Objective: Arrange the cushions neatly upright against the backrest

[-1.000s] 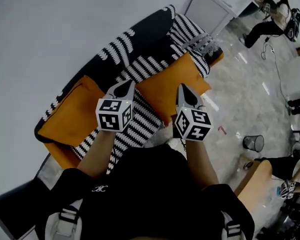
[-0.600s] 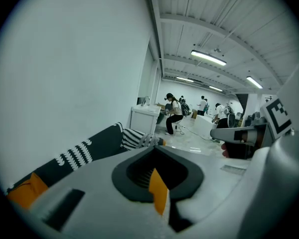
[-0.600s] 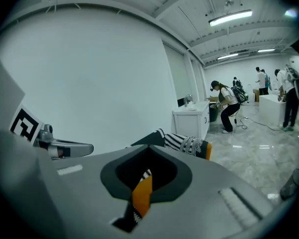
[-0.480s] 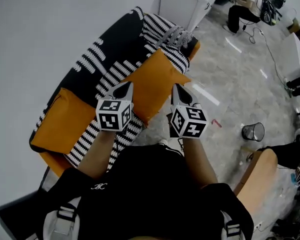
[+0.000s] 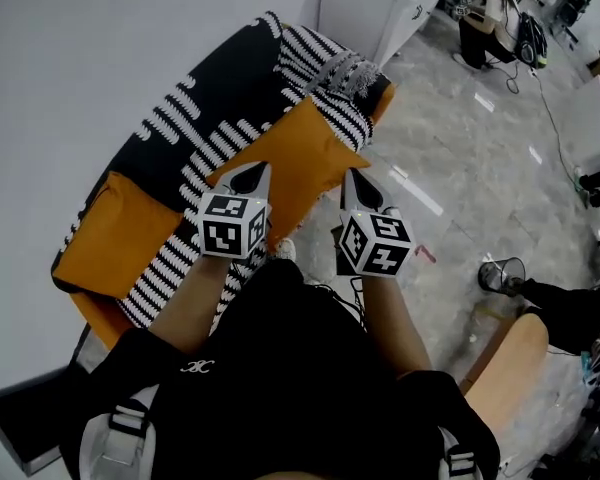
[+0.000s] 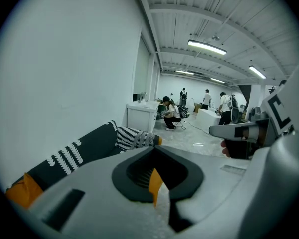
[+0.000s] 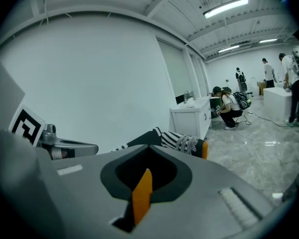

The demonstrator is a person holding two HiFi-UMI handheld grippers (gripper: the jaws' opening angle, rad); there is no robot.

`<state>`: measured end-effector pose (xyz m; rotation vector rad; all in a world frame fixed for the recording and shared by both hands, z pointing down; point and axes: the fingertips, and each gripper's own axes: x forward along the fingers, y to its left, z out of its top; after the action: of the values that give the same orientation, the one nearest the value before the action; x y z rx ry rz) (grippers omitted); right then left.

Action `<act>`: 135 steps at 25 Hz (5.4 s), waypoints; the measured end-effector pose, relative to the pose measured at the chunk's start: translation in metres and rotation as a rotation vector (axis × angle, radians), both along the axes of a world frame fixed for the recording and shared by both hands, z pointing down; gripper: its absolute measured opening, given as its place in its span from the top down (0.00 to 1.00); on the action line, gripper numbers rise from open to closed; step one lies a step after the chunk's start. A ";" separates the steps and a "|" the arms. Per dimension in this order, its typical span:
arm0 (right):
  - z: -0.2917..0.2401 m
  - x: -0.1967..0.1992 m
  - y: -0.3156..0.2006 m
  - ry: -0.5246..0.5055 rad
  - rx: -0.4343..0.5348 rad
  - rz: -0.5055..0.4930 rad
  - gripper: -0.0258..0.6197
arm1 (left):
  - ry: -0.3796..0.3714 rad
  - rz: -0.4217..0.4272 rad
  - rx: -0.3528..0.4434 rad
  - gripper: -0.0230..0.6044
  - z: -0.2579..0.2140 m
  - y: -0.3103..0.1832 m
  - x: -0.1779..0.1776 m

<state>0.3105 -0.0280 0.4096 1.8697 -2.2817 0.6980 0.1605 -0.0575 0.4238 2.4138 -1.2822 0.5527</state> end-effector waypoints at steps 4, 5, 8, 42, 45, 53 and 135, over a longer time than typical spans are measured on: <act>0.010 0.007 -0.022 0.020 -0.031 -0.024 0.95 | 0.008 -0.018 -0.016 0.95 0.009 -0.027 0.009; 0.014 0.011 -0.030 0.022 -0.039 -0.027 0.95 | 0.014 -0.022 -0.021 0.95 0.013 -0.036 0.012; 0.022 0.021 -0.062 0.042 -0.056 -0.041 0.95 | 0.029 -0.033 -0.035 0.95 0.026 -0.066 0.020; 0.159 -0.058 -0.354 0.278 -0.321 -0.556 0.95 | 0.065 -0.728 -0.322 0.95 0.166 -0.183 -0.137; 0.197 -0.061 -0.365 0.325 -0.369 -0.637 0.90 | 0.045 -0.805 -0.388 0.92 0.199 -0.157 -0.147; 0.326 -0.044 -0.411 0.355 -0.630 -0.672 0.77 | 0.124 -1.039 -0.630 0.61 0.327 -0.129 -0.187; 0.315 -0.228 -0.659 0.354 -0.301 -0.740 0.67 | 0.302 -1.256 -0.379 0.84 0.325 -0.308 -0.348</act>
<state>0.0827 -0.6873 0.7251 0.8289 -2.2232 0.4984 -0.1879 -0.3654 0.7492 0.9815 -1.9433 0.0266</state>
